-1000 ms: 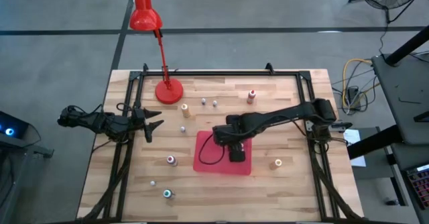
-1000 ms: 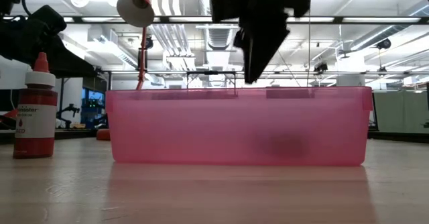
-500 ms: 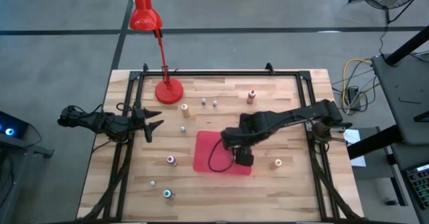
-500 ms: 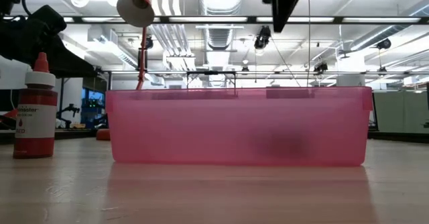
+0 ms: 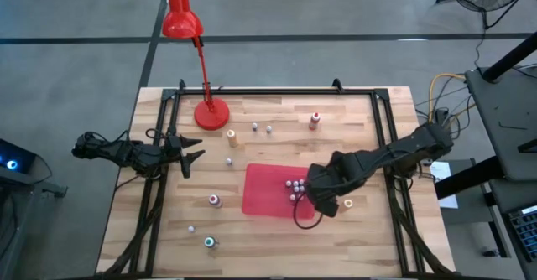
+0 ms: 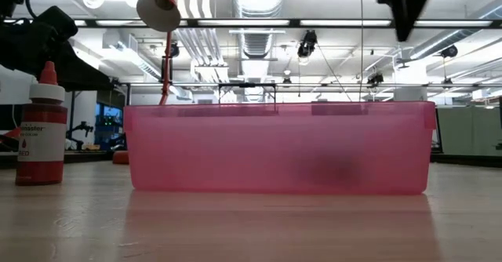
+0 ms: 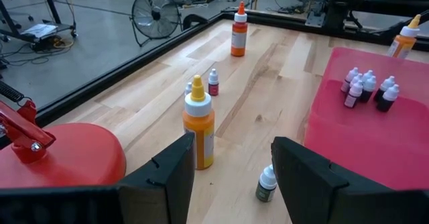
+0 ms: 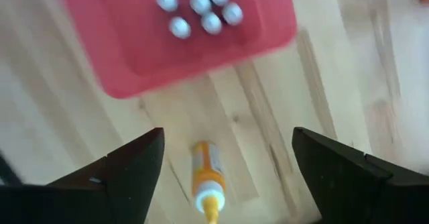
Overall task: Pick & Place food coloring
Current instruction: Put the large yellow food coloring bottle in the red bin
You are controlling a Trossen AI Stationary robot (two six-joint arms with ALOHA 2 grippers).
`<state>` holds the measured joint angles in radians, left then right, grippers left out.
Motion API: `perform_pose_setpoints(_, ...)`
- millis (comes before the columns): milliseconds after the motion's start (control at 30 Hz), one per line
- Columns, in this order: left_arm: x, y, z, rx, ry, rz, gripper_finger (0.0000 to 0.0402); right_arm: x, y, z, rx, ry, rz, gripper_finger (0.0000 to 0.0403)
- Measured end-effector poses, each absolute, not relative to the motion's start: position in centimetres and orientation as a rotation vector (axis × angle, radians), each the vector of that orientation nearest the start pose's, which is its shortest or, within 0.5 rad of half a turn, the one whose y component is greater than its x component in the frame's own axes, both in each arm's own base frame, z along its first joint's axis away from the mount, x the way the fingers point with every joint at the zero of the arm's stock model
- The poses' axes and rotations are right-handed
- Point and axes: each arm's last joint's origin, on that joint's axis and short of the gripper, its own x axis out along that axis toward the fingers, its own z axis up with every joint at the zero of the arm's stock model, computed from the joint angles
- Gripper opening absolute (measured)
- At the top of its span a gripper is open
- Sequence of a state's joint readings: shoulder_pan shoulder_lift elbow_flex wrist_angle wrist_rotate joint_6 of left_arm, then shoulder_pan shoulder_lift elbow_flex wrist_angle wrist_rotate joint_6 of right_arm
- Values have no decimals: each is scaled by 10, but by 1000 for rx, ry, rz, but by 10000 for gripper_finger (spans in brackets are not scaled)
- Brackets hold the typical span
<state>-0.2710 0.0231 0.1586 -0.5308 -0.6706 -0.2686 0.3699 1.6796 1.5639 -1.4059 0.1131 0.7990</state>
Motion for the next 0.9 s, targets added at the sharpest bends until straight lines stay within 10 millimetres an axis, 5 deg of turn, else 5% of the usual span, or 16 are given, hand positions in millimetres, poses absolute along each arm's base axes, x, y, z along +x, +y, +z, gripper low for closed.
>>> perform_pose_setpoints(400,76,-3,167,-82,298,438,170,239,108,274,357,1482,-517,345)
perform_pose_setpoints(900,76,-3,167,-82,298,438,170,227,127,236,470,1490,-460,343)
